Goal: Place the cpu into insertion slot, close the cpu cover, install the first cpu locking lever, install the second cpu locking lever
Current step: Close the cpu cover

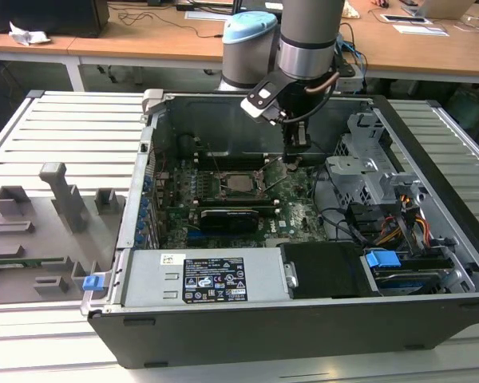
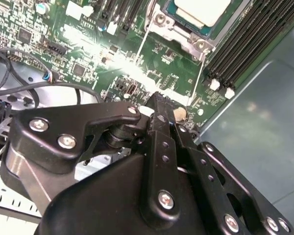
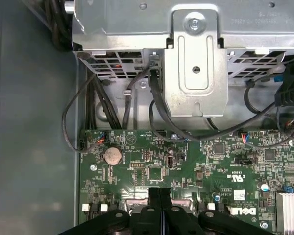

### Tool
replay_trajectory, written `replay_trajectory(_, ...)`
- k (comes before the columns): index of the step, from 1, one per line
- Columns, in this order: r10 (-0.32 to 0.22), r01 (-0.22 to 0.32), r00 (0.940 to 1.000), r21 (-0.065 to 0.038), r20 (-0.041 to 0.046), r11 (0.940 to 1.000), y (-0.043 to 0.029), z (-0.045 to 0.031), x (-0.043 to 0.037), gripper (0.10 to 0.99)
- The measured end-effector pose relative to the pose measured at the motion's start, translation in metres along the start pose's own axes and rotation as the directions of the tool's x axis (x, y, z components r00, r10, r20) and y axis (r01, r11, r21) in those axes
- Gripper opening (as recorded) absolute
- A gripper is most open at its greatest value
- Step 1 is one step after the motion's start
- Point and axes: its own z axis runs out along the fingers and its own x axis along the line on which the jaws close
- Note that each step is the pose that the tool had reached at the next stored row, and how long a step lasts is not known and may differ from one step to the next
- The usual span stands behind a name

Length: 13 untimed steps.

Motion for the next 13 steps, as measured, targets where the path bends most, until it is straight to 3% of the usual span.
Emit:
replay_trajectory(5,0.000,0.000,1.0000,0.000,0.0000,1.0000,0.0047,0.0003,0.0000,0.106)
replay_trajectory(6,0.000,0.000,1.0000,0.004,0.0000,1.0000,0.0108,0.0014,0.0001,0.106)
replay_trajectory(7,0.000,0.000,1.0000,0.006,0.0001,1.0000,0.0135,0.0087,0.0000,0.106)
replay_trajectory(13,0.000,0.000,1.0000,0.006,0.0000,1.0000,0.0142,0.0148,-0.0001,0.106)
